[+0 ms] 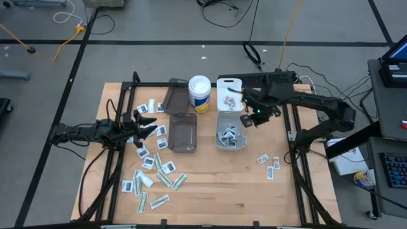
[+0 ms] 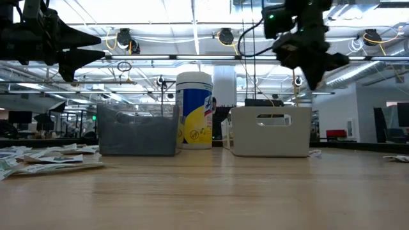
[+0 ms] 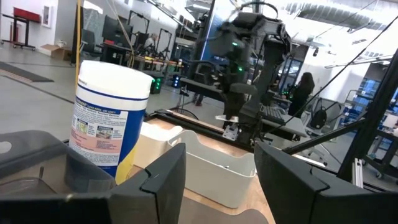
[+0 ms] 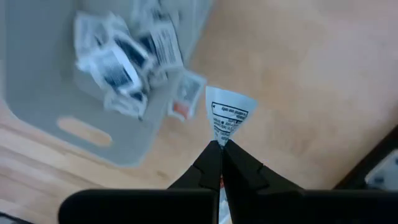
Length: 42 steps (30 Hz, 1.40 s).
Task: Pick & Place First Aid Supplies
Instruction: Put the ointment pack into the white bin
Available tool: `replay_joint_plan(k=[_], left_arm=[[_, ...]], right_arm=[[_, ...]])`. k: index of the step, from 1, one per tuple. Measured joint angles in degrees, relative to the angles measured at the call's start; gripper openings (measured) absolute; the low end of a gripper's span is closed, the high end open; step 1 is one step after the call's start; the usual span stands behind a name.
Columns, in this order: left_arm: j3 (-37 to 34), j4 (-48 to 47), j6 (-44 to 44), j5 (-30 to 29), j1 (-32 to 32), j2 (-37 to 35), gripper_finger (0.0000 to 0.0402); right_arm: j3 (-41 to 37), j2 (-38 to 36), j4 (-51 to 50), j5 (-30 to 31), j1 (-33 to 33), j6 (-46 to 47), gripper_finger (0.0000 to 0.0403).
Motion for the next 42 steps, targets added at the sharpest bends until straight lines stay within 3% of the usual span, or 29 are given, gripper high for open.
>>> replay_joint_plan(k=[11,19,27,42], left_arm=[[0.0,0.0,0.0,0.0,0.0,0.0,0.0196],[0.0,0.0,0.0,0.0,0.0,0.0,0.0196],[0.0,0.0,0.0,0.0,0.0,0.0,0.0196],[0.0,0.0,0.0,0.0,0.0,0.0,0.0196]], right_arm=[[15.1,16.0,0.1,-0.3,-11.4,-12.0,0.0002],[30.3,28.4,-1.1,-0.4,-16.9,-18.5,0.0001],[46.0,39.2,-8.7,-0.4,-20.7,-20.9,0.0003],[46.5,47.5,-3.2,-0.1,-19.9,-22.4,0.0004]])
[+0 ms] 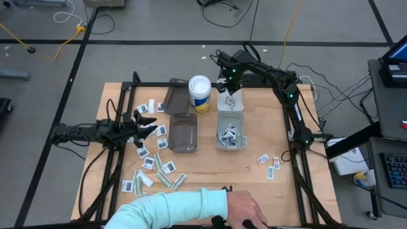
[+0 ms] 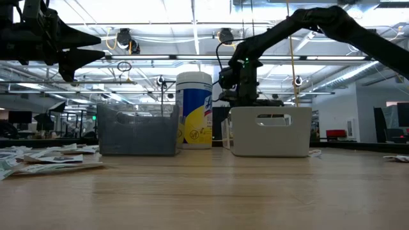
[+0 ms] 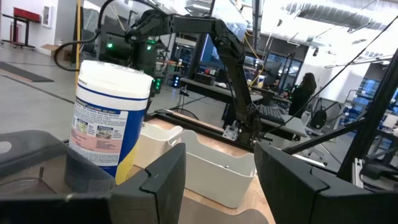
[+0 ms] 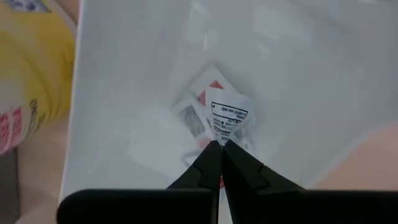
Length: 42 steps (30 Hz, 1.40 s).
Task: Pick & Place First Aid Supplies
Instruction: Put the ointment pack into the white bin
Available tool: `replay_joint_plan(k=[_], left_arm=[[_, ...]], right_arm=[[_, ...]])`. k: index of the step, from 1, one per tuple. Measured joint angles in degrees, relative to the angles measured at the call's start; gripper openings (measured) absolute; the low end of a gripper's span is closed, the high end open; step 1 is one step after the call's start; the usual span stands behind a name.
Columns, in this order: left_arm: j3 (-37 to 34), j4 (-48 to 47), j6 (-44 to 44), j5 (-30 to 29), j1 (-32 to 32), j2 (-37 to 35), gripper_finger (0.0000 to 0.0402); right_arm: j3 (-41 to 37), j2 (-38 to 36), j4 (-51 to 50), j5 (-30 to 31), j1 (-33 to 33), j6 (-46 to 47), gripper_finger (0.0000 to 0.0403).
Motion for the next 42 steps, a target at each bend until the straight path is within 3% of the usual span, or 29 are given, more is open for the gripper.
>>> replay_joint_plan(k=[15,30,35,42], left_arm=[[0.0,0.0,0.0,0.0,0.0,0.0,0.0196],[0.0,0.0,0.0,0.0,0.0,0.0,0.0196],[0.0,0.0,0.0,0.0,0.0,0.0,0.0196],[0.0,0.0,0.0,0.0,0.0,0.0,0.0196]], right_arm=[[-6.0,1.2,8.5,-0.1,0.9,0.1,0.0011],[-6.0,0.6,9.8,-0.3,1.7,0.5,0.0177],[-6.0,-0.3,9.0,-0.3,1.6,0.5,0.0191],[-6.0,-5.7,7.0,-0.1,1.7,0.5,0.0181]])
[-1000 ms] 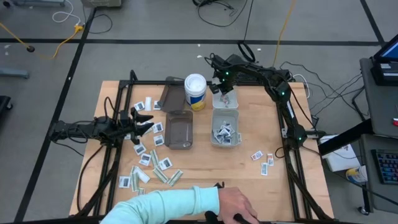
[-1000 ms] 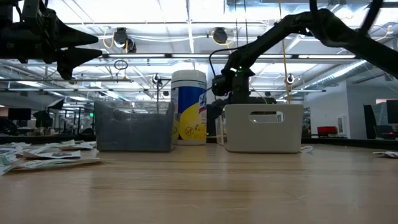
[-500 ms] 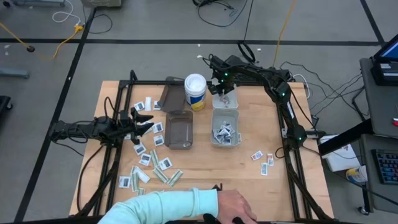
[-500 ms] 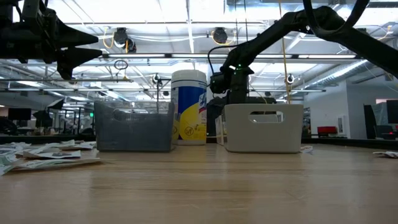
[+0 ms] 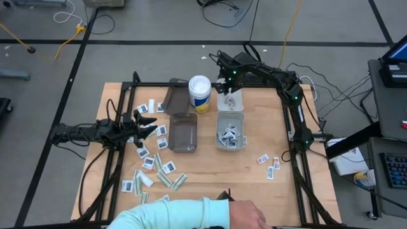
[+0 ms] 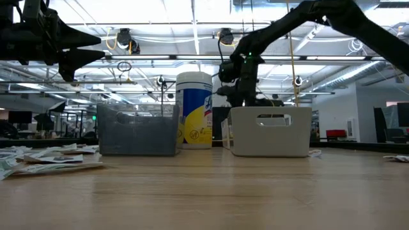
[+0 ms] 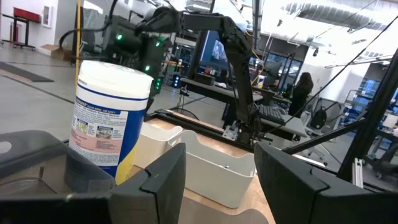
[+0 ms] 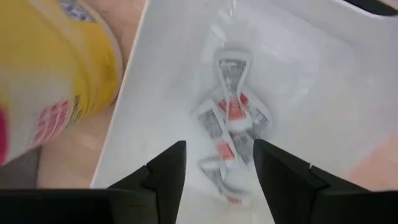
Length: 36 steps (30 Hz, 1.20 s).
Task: Pick & Place First Aid Supplies
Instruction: Put the ointment pack into the white bin
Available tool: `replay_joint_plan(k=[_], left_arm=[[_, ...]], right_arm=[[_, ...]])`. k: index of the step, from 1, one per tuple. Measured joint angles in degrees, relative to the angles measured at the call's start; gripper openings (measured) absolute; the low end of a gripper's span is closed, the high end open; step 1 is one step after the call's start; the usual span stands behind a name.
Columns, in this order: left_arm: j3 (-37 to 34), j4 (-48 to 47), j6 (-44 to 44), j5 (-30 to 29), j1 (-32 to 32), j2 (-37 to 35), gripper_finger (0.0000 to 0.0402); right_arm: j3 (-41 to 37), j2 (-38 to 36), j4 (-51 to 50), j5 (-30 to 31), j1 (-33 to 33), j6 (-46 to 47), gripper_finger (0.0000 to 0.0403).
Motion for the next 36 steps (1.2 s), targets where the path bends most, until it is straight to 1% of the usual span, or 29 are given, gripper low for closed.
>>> replay_joint_plan(k=[9,13,15,17,20,26,31,36], left_arm=[[0.0,0.0,0.0,0.0,0.0,0.0,0.0196],[0.0,0.0,0.0,0.0,0.0,0.0,0.0196],[0.0,0.0,0.0,0.0,0.0,0.0,0.0196],[0.0,0.0,0.0,0.0,0.0,0.0,0.0196],[0.0,0.0,0.0,0.0,0.0,0.0,0.0196],[0.0,0.0,0.0,0.0,0.0,0.0,0.0196],[0.0,0.0,0.0,0.0,0.0,0.0,0.0196],[0.0,0.0,0.0,0.0,0.0,0.0,0.0196]], right_arm=[[0.0,-6.5,-1.7,0.0,1.8,0.0,0.0172],[0.0,-7.7,-2.8,0.1,3.1,0.8,0.0171],[-1.2,-8.1,-3.4,0.3,4.3,1.5,0.0171],[-5.2,-10.0,-2.6,0.1,5.6,1.5,0.0171],[-13.2,-15.4,0.7,0.2,7.9,2.1,0.0171],[-29.3,-27.4,6.0,0.3,13.0,8.0,0.0171],[-40.9,-37.8,6.4,0.3,18.3,13.0,0.0171],[-50.2,-46.9,6.3,-0.1,24.4,12.1,0.0171]])
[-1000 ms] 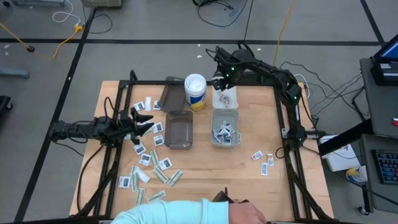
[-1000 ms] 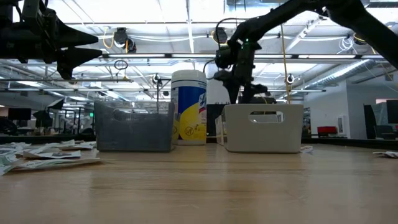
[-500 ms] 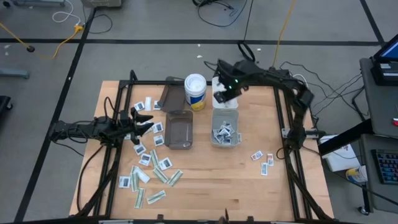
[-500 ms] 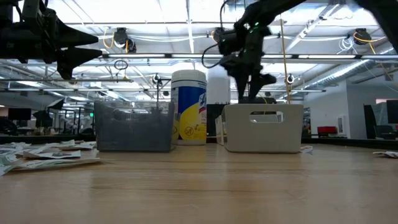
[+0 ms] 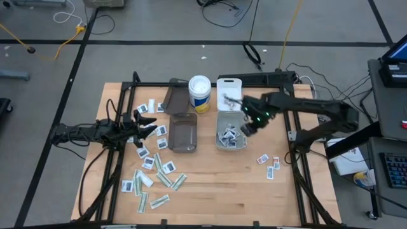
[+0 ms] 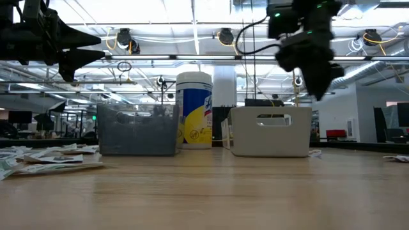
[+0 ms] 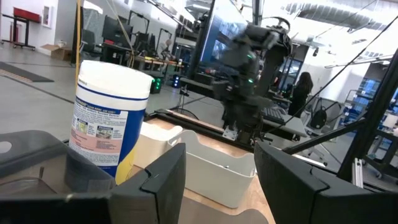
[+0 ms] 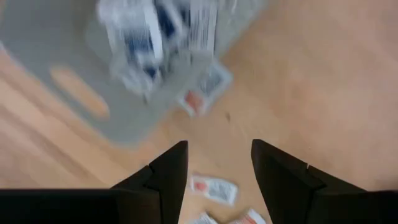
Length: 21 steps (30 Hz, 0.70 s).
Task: Pick & Place First Aid Supplies
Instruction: Put the ointment pack into the white bin
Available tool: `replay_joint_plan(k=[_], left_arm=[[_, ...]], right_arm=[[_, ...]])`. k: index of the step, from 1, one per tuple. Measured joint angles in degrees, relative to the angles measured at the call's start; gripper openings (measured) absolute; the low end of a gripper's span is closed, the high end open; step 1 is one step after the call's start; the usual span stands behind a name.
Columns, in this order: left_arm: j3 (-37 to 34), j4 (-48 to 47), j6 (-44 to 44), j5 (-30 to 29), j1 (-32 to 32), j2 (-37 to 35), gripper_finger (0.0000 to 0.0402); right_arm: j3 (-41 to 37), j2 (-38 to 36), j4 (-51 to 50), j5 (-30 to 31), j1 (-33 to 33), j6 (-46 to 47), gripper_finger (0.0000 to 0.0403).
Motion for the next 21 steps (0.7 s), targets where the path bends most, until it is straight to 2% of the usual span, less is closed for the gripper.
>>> replay_joint_plan(k=[10,14,21], left_arm=[[0.0,0.0,0.0,0.0,0.0,0.0,0.0196],[0.0,0.0,0.0,0.0,0.0,0.0,0.0196],[0.0,0.0,0.0,0.0,0.0,0.0,0.0196]], right_arm=[[-11.2,-11.8,-0.8,-0.4,9.9,1.4,0.0171],[-13.3,-13.5,-0.9,-2.9,12.6,0.1,0.0171],[-18.1,-13.1,0.8,-2.9,17.6,-8.6,0.0171]])
